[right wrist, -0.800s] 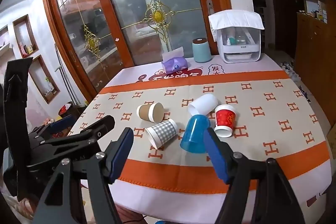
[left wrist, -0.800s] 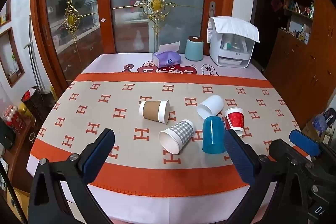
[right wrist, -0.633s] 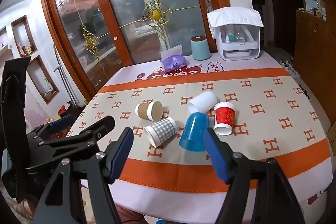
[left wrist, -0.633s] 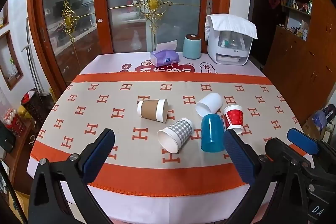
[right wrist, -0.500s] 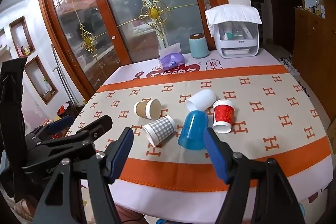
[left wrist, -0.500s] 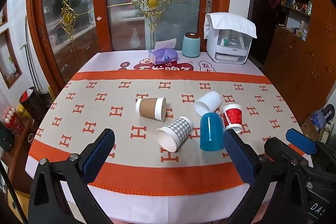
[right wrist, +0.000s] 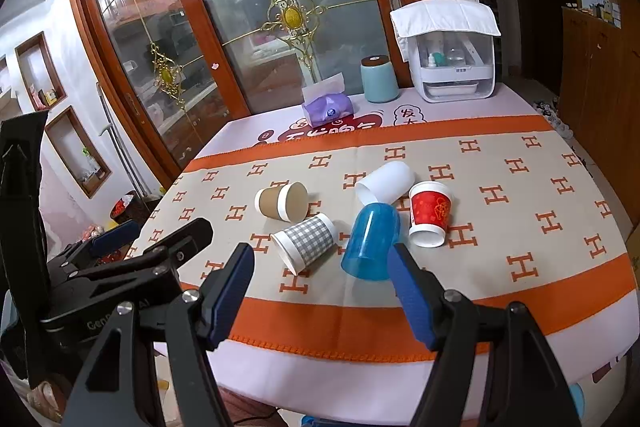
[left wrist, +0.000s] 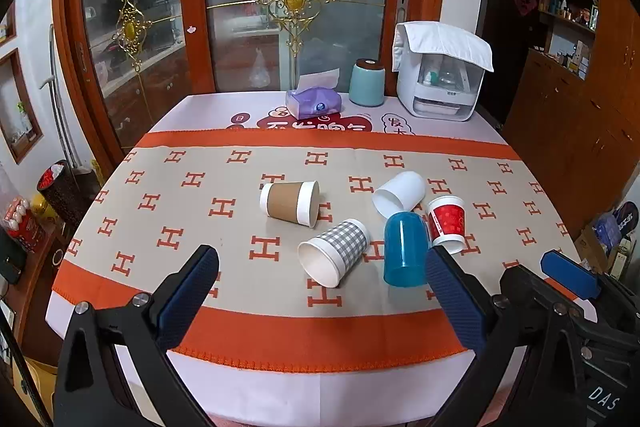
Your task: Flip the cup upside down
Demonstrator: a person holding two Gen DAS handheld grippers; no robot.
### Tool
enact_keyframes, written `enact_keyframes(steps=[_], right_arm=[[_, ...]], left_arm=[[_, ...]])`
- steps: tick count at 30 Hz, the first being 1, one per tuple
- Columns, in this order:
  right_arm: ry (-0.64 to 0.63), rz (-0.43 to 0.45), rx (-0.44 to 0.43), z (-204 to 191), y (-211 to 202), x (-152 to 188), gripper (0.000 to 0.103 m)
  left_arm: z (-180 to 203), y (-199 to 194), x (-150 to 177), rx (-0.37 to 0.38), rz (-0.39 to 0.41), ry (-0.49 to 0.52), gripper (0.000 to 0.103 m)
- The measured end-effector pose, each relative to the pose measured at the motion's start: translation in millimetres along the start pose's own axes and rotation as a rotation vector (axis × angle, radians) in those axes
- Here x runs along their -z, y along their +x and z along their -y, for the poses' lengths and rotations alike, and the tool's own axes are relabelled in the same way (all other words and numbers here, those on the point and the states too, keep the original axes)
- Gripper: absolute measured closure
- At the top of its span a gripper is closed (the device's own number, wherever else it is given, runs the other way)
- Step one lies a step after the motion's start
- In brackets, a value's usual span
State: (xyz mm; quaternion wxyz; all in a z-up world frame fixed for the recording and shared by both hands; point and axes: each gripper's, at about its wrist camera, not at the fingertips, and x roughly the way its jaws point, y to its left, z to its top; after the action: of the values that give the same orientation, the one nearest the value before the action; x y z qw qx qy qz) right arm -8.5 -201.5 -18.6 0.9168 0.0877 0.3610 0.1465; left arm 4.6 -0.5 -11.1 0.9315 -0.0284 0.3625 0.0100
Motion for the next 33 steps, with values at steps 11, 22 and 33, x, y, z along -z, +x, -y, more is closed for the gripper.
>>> enact_keyframes(steps=[11,22,33], right_arm=[[0.007,-0.011,-0.007,1,4,1,0.033],[0.011,-0.024,-0.009,2,10,3,0.033],[0.025,-0.049,-0.018,4,18,2,0.033]], left_arm=[[-1,7,2,0.01,-0.023,-0.011,0.002],[-3,12,5,0.01,-0.038,-0.02,0.001],[-3,20,5,0.01,-0.059,-0.025,0.001]])
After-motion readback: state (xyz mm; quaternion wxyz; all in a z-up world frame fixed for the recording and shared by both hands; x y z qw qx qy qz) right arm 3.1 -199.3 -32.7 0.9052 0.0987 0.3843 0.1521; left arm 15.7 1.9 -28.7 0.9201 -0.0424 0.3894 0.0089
